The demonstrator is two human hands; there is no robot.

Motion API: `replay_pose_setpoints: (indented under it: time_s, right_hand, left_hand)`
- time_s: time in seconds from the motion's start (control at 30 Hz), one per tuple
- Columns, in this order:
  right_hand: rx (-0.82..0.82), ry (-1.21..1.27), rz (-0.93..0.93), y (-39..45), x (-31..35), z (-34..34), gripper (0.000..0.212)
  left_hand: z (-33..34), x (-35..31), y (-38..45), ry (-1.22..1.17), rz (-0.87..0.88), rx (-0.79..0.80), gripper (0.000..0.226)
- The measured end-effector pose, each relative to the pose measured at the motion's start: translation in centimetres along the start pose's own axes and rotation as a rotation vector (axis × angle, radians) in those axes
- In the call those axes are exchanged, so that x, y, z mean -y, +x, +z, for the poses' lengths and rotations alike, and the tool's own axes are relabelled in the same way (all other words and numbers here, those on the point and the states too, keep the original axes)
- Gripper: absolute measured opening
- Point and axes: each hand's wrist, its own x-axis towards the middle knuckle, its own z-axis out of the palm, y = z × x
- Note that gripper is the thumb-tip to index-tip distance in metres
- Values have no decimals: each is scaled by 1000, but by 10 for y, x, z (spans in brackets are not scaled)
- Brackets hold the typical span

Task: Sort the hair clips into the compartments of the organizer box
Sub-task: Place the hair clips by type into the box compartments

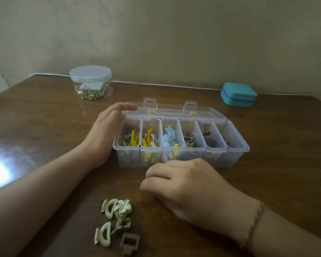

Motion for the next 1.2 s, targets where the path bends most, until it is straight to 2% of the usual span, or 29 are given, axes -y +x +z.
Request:
replay_pose_setpoints:
  time_s: [0.1, 0.17, 0.2, 0.23, 0.3, 0.37, 0.47, 0.53, 0.6, 0.67, 0.73, 0.83, 0.93, 1.2]
  right_hand:
    - [-308, 165, 101, -14, -16, -26, 23]
    - [-536, 135, 243, -25, -33, -46, 18]
    - [-593, 91, 331, -29, -42, -54, 16]
    - [-601, 51, 416, -33, -52, -58, 15]
    - [-495, -15, 564, -40, -68, -58, 16]
    - [-445, -47, 630, -44, -76, -55, 18]
    - [-671, 32, 617, -41, -70, -59, 18]
    - [-750, 45, 529, -33, -53, -58, 15]
    - [-629, 108, 389, -23, -28, -49, 10]
    - [-356, 212, 240, -14, -4, -34, 18]
    - [-123, 203, 99, -8, 14, -18, 29]
    - [54, 132, -35, -3, 27, 0, 38]
    - [105, 80, -71, -2, 28, 11, 45]
    - [66, 90, -1, -6, 16, 2, 26]
  left_hand:
    - [-2, 0, -1, 17, 6, 30, 39]
    - [-4, 1, 0, 9, 4, 39, 35]
    - [-5, 3, 1, -1, 2, 42, 32]
    - [-6, 4, 2, -10, -1, 41, 31]
    - [-6, 5, 3, 1, 10, 38, 31]
    - [-5, 5, 2, 23, 39, 31, 38]
    - [-4, 6, 4, -16, 10, 30, 38]
    - [-6, 7, 4, -31, -6, 40, 32]
    - [-6, 6, 4, -25, -12, 34, 34]
    - [-5, 4, 3, -17, -27, 21, 38]
    - [-4, 2, 2, -13, -28, 4, 36]
    - [-5, 2, 2, 2, -29, -12, 37]
    - [-5, 2, 2, 39, -13, -10, 36]
    - [-4, 1, 2, 51, -1, 16, 35]
